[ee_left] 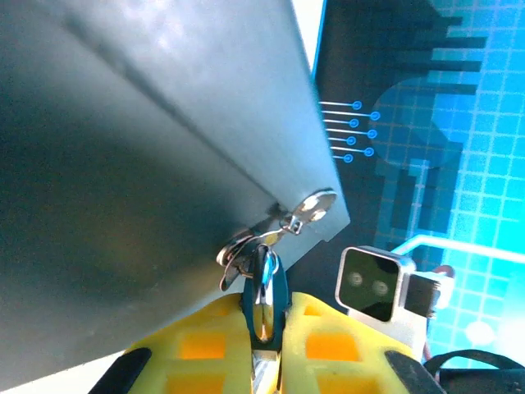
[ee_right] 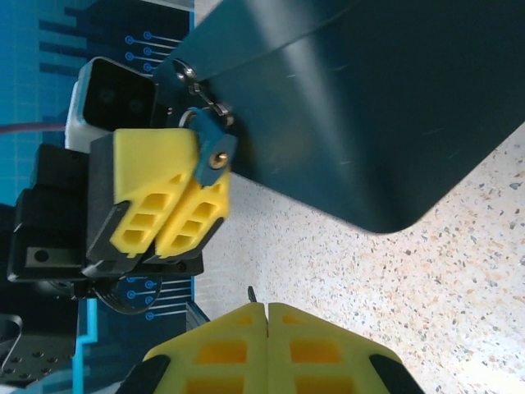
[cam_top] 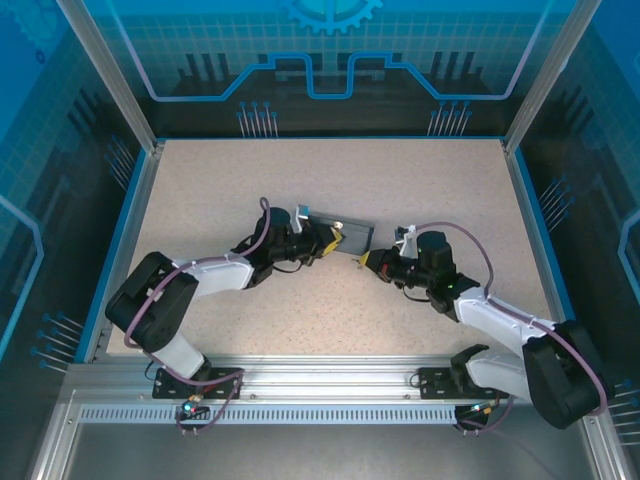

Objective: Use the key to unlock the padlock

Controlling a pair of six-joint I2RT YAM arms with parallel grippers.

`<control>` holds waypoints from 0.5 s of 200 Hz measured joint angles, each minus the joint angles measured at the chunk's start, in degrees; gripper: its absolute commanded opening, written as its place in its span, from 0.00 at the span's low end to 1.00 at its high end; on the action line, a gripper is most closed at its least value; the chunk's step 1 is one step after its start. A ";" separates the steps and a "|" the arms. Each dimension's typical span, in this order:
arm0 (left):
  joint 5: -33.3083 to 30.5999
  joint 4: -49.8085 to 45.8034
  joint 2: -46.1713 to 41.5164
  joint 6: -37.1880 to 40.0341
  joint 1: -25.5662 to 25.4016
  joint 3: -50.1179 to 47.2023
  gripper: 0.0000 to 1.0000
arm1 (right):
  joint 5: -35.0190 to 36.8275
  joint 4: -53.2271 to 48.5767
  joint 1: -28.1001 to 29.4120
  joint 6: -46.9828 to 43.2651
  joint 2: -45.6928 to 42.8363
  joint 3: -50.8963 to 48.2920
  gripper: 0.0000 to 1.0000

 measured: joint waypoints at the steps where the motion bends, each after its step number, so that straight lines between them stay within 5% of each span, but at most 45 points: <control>1: -0.02 0.13 -0.02 -0.09 0.07 0.00 0.00 | -0.02 0.07 0.00 0.28 0.07 0.04 0.00; 100: -0.09 9.11 0.61 -5.01 0.48 -1.64 0.00 | 2.97 1.86 -0.39 11.93 0.33 3.54 0.00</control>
